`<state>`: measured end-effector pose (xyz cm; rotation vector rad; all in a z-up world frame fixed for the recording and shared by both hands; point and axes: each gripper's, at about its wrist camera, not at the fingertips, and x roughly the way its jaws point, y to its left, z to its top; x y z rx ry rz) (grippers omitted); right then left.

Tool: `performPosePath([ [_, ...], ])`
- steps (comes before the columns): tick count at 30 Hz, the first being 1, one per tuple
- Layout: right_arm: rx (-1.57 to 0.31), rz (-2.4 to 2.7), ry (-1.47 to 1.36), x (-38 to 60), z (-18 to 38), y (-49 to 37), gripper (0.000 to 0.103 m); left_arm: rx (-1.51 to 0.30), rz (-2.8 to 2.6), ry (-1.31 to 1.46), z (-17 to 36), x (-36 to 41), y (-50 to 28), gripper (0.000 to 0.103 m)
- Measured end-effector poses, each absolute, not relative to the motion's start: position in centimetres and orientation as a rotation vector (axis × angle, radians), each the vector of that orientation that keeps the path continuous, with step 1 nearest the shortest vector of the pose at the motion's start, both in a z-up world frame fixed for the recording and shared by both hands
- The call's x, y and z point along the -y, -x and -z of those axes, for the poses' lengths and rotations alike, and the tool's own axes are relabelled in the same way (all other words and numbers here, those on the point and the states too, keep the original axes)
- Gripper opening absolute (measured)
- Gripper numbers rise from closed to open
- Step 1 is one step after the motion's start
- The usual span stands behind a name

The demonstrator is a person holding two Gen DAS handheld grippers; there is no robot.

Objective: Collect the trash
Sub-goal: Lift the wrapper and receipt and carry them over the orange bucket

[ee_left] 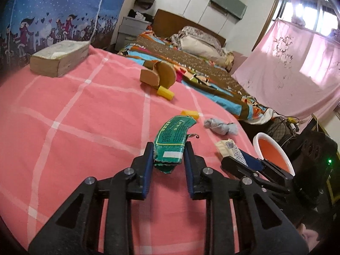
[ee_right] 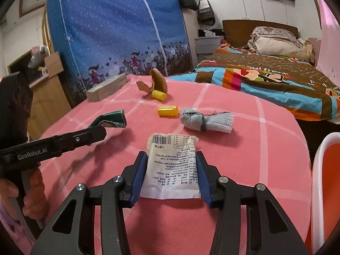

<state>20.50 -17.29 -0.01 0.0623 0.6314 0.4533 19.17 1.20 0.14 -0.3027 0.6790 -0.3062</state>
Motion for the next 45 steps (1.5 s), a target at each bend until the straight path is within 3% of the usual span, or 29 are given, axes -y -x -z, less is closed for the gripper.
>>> performPosePath([
  [20,-0.130,-0.410,-0.116,21.8,-6.7,-14.1,0.043,-0.171,0.300,0.084,-5.9,3.4,-12.7,0.031],
  [26,-0.017,-0.337,-0.079,24.1,-8.5,-12.2,0.043,-0.091,0.358,0.069,-7.5,5.9,-12.6,0.031],
  [34,0.026,-0.204,-0.107,29.2,-8.8,-10.0,0.044,-0.103,0.486,0.037,-8.1,11.0,-13.1,0.031],
  [45,-0.032,-0.022,-0.195,35.5,-7.6,-8.5,0.046,-0.306,0.671,0.073,-6.4,18.1,-14.8,0.031],
])
